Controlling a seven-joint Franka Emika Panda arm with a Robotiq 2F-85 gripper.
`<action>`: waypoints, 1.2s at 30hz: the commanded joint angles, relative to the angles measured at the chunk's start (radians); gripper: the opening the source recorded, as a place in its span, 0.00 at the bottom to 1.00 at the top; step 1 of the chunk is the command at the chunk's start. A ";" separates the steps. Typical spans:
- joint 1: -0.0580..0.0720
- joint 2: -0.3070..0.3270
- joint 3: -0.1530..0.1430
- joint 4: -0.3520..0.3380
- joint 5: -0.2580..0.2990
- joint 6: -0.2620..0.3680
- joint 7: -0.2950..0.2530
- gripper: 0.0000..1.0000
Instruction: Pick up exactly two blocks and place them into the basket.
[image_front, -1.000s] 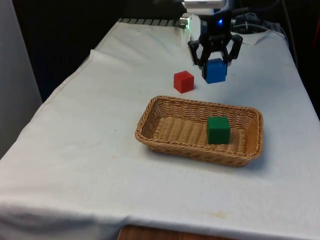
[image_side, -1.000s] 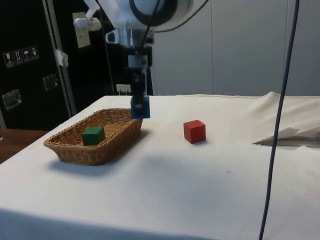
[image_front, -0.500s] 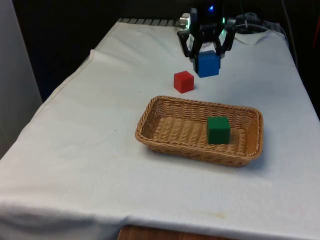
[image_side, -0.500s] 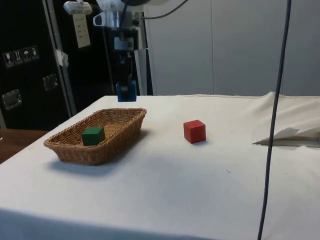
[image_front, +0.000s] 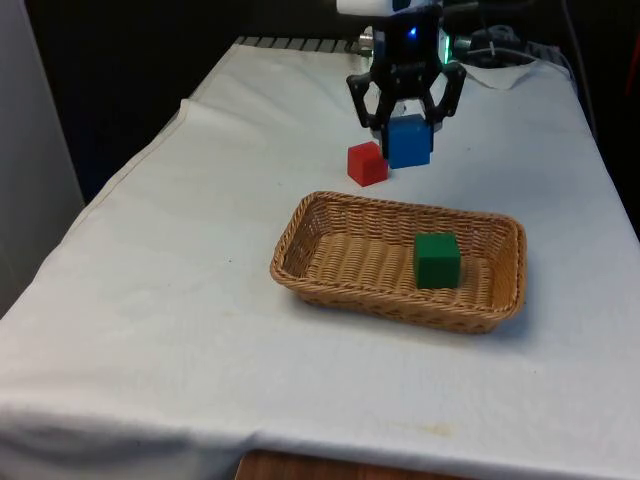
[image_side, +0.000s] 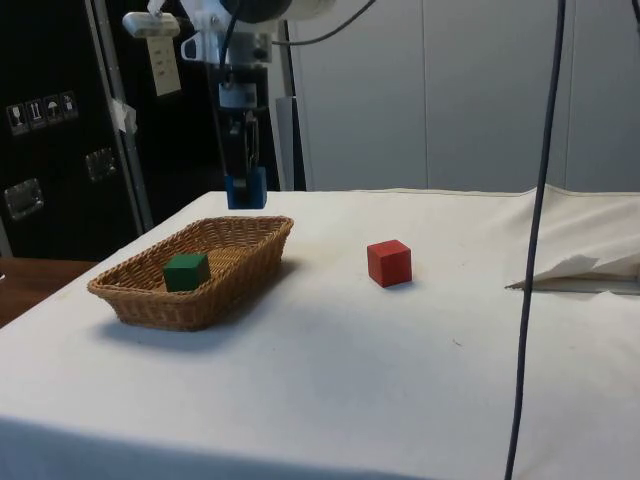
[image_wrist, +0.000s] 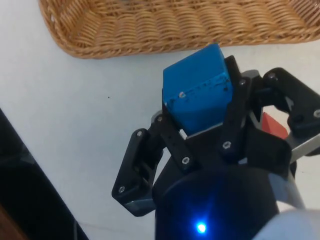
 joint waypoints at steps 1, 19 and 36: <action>0.000 0.005 -0.002 0.001 0.002 0.002 0.003 0.02; -0.016 0.147 -0.027 0.112 0.052 0.015 0.013 0.02; -0.030 0.296 -0.052 0.213 0.103 0.037 0.019 0.02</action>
